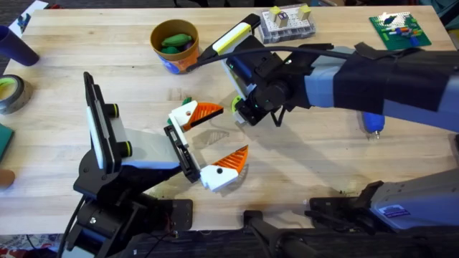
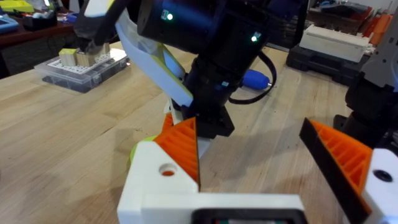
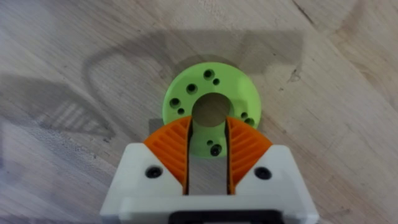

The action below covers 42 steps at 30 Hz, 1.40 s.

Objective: Pick up the gripper from the table and insert it into the empty holder that is missing its gripper. Then pick up a screw, insert it into the mounting hole, and use the screwdriver to tighten it. Finally, clean up the table by picking up the vegetable and placing it into the bucket.

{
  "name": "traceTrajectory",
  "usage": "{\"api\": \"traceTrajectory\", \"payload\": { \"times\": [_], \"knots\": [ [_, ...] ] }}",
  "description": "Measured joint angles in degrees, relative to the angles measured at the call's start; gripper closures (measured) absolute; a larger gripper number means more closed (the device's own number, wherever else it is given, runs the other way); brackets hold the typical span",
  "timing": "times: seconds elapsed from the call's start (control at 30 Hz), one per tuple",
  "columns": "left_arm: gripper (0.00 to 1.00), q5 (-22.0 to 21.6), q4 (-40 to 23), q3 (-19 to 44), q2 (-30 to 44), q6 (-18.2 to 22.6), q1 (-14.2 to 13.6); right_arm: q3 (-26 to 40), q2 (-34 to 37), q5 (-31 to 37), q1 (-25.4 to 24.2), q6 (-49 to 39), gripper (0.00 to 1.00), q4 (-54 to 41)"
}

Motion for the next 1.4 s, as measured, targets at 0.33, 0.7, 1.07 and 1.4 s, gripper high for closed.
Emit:
{"api": "traceTrajectory", "payload": {
  "times": [0.33, 0.7, 1.07, 1.4],
  "knots": [
    [0.006, -0.05, 0.24, 0.2, 0.36, -0.04, 0.0, 1.16, -2.01, 0.37, -0.03, 0.0, 0.694, -2.33],
    [0.006, -0.05, 0.24, 0.2, 0.36, -0.03, 0.0, 3.61, -17.5, 1.99, -0.03, -0.02, 0.694, -10.08],
    [0.006, -0.05, 0.24, 0.2, 0.36, -0.04, 0.0, 3.7, -13.01, 1.65, -0.03, -0.01, 0.694, -12.05],
    [0.006, -0.05, 0.24, 0.2, 0.36, -0.04, 0.0, 3.7, -1.35, 1.31, -0.03, -0.02, 0.694, -9.89]
  ]
}}
